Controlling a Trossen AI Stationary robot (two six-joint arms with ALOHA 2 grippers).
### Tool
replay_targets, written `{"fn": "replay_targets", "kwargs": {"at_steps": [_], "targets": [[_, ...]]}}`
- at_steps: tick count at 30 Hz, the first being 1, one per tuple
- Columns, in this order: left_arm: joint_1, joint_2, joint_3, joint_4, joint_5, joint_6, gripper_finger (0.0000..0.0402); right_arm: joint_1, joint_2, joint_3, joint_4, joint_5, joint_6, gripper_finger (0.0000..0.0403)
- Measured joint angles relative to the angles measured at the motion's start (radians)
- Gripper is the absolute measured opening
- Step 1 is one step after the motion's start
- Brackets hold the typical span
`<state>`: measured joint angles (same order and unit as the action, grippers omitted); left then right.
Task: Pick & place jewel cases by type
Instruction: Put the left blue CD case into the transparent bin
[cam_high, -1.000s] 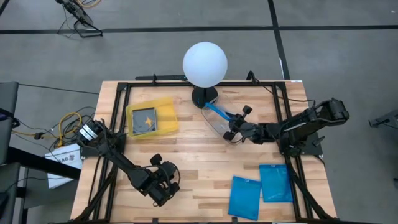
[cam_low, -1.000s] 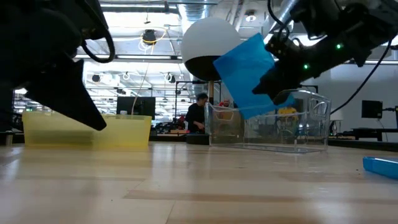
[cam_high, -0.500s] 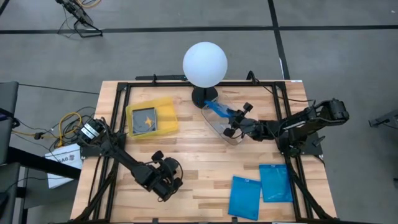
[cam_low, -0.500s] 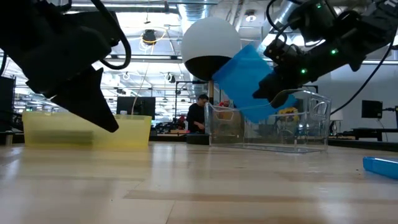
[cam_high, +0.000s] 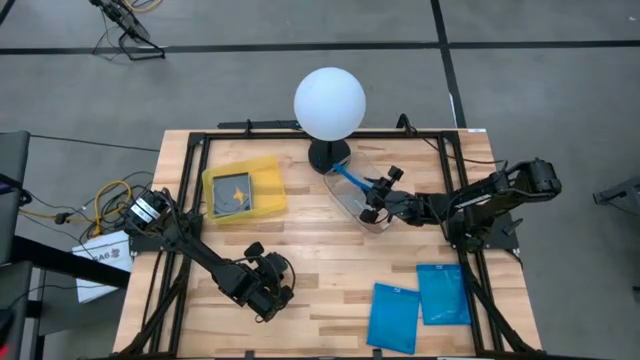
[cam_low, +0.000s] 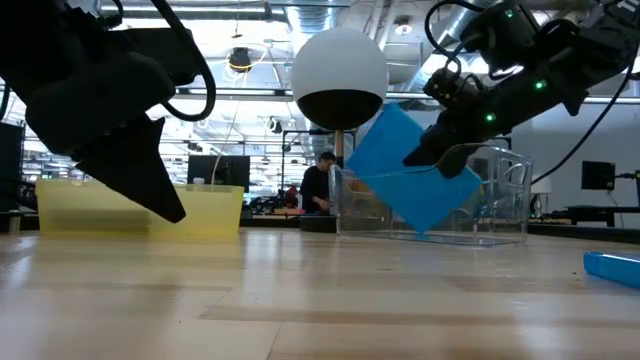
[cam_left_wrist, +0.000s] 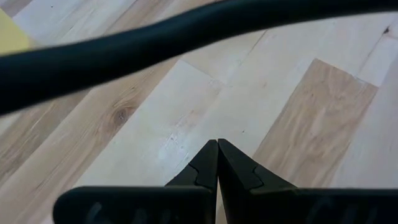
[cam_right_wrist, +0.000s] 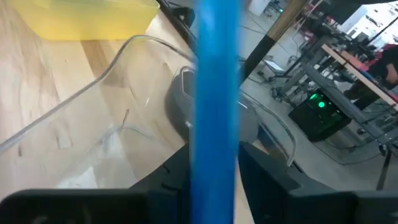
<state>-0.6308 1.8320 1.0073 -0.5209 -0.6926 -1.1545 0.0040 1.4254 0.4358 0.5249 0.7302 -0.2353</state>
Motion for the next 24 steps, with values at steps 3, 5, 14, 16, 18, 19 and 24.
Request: {"fn": "replay_targets", "kwargs": {"at_steps": [3, 5, 14, 16, 18, 19, 24], "targets": [[0.000, 0.000, 0.000, 0.002, 0.000, 0.000, 0.0000, 0.000, 0.000, 0.000, 0.000, -0.004, 0.019, 0.0123], [0.000, 0.000, 0.000, 0.006, 0.000, 0.000, 0.0000, 0.000, 0.000, 0.000, -0.007, -0.014, 0.028, 0.0136], [0.000, 0.000, 0.000, 0.010, 0.001, 0.000, 0.0000, 0.015, 0.000, 0.000, -0.065, -0.042, 0.143, 0.0213], [0.000, 0.000, 0.000, 0.014, 0.002, 0.000, 0.0000, 0.023, 0.000, 0.000, -0.072, -0.071, 0.172, 0.0228], [0.000, 0.000, 0.000, 0.015, 0.002, 0.000, 0.0000, 0.031, 0.000, 0.000, -0.073, -0.085, 0.206, 0.0238], [0.000, 0.000, 0.000, 0.015, 0.003, 0.000, 0.0000, 0.036, 0.000, 0.000, -0.073, -0.088, 0.219, 0.0240], [0.000, 0.000, 0.000, 0.015, 0.003, 0.000, 0.0000, 0.044, -0.012, 0.000, -0.079, -0.139, 0.275, 0.0239]]}}
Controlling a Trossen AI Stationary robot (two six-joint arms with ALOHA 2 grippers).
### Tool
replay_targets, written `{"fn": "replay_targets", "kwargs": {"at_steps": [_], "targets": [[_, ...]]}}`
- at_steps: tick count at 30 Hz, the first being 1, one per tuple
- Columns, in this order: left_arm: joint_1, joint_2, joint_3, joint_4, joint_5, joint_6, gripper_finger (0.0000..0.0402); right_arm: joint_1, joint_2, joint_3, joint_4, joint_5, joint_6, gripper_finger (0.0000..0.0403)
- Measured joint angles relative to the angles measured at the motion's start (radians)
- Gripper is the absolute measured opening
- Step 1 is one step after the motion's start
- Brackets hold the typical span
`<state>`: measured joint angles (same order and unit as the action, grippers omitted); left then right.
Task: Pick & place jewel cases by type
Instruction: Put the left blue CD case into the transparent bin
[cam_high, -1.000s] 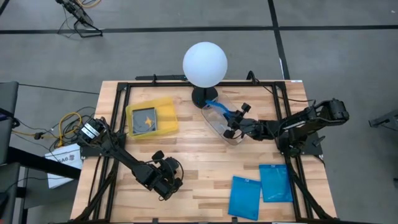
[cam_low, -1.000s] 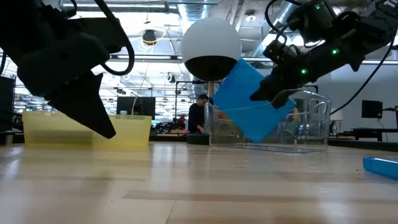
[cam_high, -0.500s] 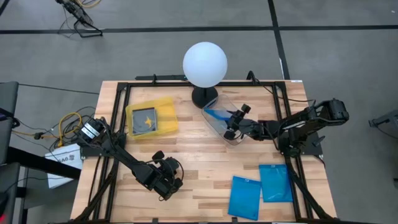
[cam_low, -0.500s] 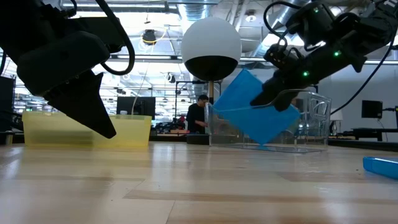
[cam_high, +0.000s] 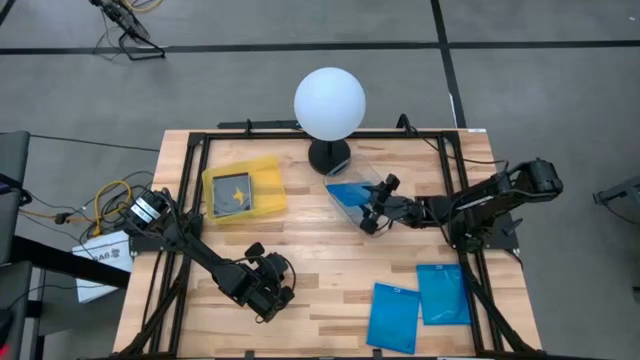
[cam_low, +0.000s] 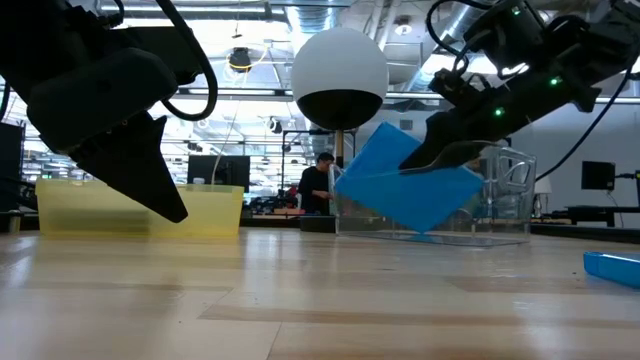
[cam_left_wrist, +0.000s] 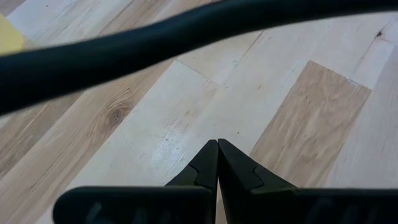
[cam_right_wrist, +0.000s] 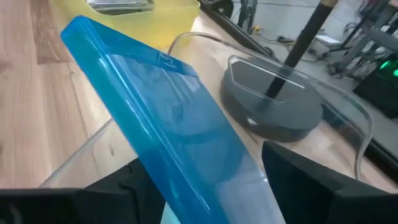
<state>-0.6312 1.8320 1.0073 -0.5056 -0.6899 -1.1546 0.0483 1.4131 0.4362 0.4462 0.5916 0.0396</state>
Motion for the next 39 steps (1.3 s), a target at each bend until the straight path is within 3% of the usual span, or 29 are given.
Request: {"fn": "replay_targets", "kwargs": {"at_steps": [8, 21, 29, 39], "targets": [[0.000, 0.000, 0.000, 0.001, 0.000, 0.011, 0.0000, -0.001, -0.074, 0.000, -0.143, -0.047, 0.066, 0.0235], [0.000, 0.000, 0.000, 0.001, -0.001, 0.011, 0.0000, -0.013, -0.274, 0.000, -0.353, -0.244, 0.259, 0.0235], [0.000, 0.000, 0.000, 0.001, 0.002, 0.011, 0.0000, -0.024, -0.331, 0.005, -0.452, -0.392, 0.385, 0.0235], [0.000, 0.000, 0.000, 0.005, 0.002, 0.010, 0.0000, 0.030, -0.335, 0.153, -0.578, -0.416, 0.369, 0.0235]]}}
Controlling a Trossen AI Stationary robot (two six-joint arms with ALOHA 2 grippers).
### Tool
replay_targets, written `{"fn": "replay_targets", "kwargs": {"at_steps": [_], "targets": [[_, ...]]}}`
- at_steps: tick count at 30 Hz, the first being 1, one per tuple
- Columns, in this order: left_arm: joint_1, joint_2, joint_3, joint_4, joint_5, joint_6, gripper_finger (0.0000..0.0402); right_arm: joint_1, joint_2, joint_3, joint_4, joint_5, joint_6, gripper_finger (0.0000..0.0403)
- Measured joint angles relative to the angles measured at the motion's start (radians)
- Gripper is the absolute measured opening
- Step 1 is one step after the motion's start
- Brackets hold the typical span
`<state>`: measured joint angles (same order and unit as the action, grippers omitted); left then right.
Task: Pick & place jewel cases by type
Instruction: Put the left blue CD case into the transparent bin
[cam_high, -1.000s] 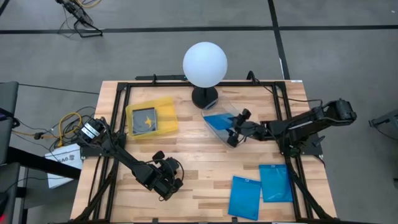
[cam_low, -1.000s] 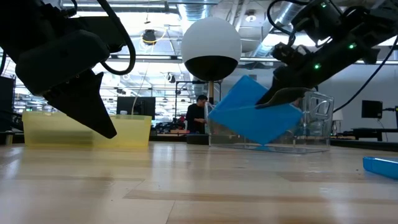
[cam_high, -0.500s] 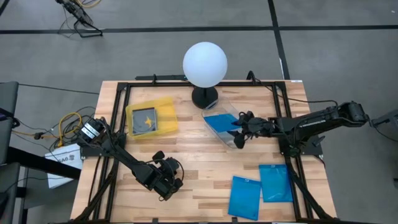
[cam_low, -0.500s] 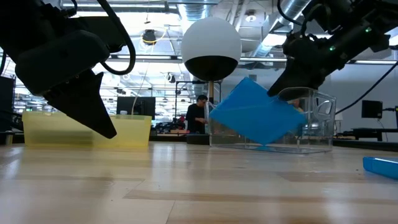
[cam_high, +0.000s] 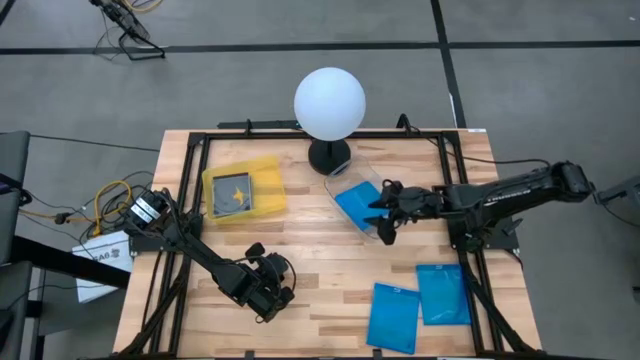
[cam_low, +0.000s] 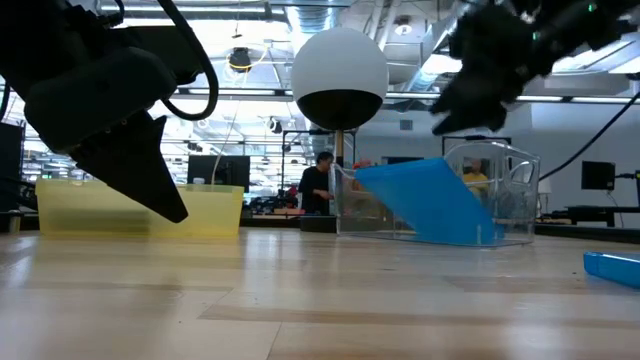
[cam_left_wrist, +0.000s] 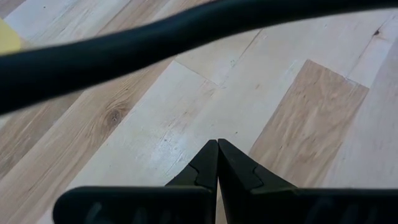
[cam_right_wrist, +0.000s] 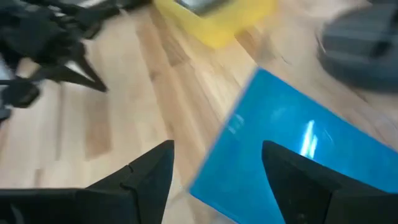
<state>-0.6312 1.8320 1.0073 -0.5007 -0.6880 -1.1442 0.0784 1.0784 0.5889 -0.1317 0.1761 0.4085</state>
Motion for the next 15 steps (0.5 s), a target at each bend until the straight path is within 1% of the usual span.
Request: {"fn": "replay_targets", "kwargs": {"at_steps": [5, 8, 11, 15], "targets": [[0.000, 0.000, 0.000, 0.013, 0.000, -0.007, 0.0000, 0.071, 0.000, 0.092, -0.056, -0.002, -0.015, 0.0235], [0.000, 0.000, 0.000, 0.044, 0.000, -0.008, 0.0000, 0.124, 0.000, 0.140, -0.091, -0.036, 0.001, 0.0235], [0.001, 0.000, 0.000, 0.101, -0.001, -0.014, 0.0000, 0.178, 0.000, 0.178, -0.100, -0.085, 0.065, 0.0235], [0.012, 0.000, 0.000, 0.201, 0.002, -0.015, 0.0000, 0.249, 0.000, 0.206, -0.101, -0.165, 0.194, 0.0235]]}}
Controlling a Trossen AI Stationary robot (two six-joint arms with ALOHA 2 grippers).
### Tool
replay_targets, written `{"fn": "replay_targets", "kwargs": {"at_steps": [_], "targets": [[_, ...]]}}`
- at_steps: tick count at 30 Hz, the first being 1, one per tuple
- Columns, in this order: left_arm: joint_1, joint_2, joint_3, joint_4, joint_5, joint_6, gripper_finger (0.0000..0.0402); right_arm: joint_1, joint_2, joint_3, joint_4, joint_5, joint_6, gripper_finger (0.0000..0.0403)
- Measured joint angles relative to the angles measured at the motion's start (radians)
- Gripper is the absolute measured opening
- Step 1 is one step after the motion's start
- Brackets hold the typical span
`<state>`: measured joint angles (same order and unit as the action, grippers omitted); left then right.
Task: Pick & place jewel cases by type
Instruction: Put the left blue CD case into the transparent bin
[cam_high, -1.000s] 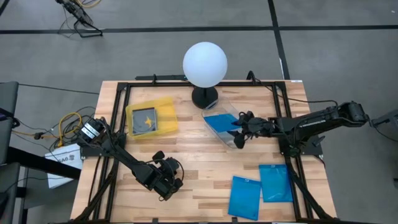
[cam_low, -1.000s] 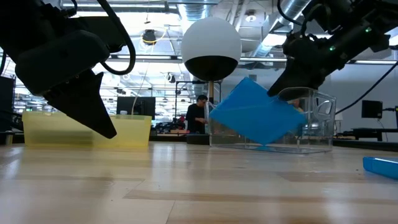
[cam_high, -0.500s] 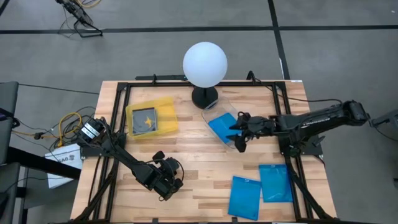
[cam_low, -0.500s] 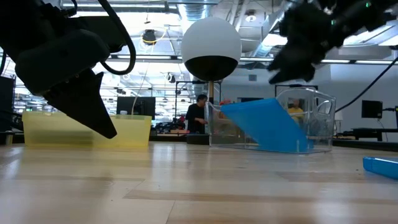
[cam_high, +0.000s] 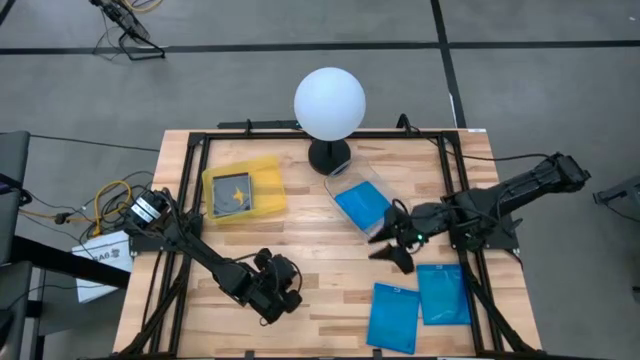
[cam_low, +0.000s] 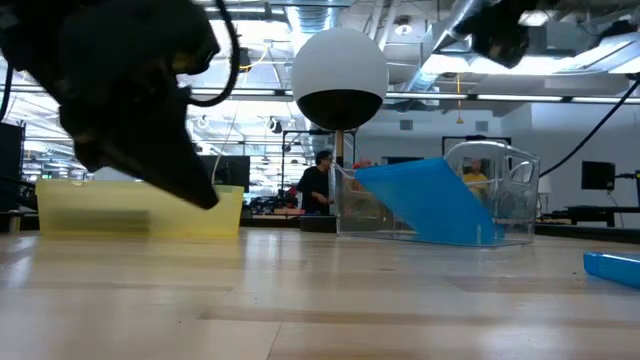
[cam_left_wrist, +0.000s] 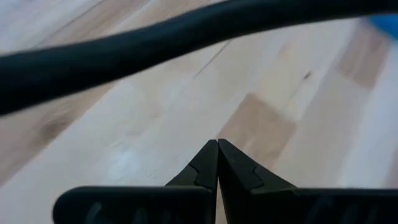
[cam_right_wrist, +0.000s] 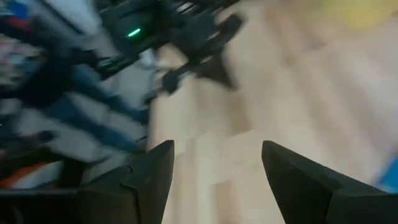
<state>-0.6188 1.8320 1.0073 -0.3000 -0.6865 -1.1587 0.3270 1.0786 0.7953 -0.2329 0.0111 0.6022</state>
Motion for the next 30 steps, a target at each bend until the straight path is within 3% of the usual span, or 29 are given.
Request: {"fn": "replay_targets", "kwargs": {"at_steps": [5, 10, 21, 30], "targets": [[0.023, 0.000, 0.000, 0.114, 0.018, 0.011, 0.0000, 0.094, 0.000, 0.005, -0.011, -0.072, 0.173, 0.0228], [0.050, 0.000, 0.000, 0.203, 0.096, 0.061, 0.0001, 0.192, 0.008, 0.005, -0.078, -0.090, 0.340, 0.0192], [0.063, 0.000, 0.000, 0.281, 0.154, 0.126, 0.0033, 0.379, 0.106, 0.005, -0.156, -0.056, 0.477, 0.0010], [0.063, 0.000, 0.000, 0.317, 0.223, 0.121, 0.0036, 0.521, 0.332, 0.004, -0.153, -0.119, 0.641, 0.0004]]}}
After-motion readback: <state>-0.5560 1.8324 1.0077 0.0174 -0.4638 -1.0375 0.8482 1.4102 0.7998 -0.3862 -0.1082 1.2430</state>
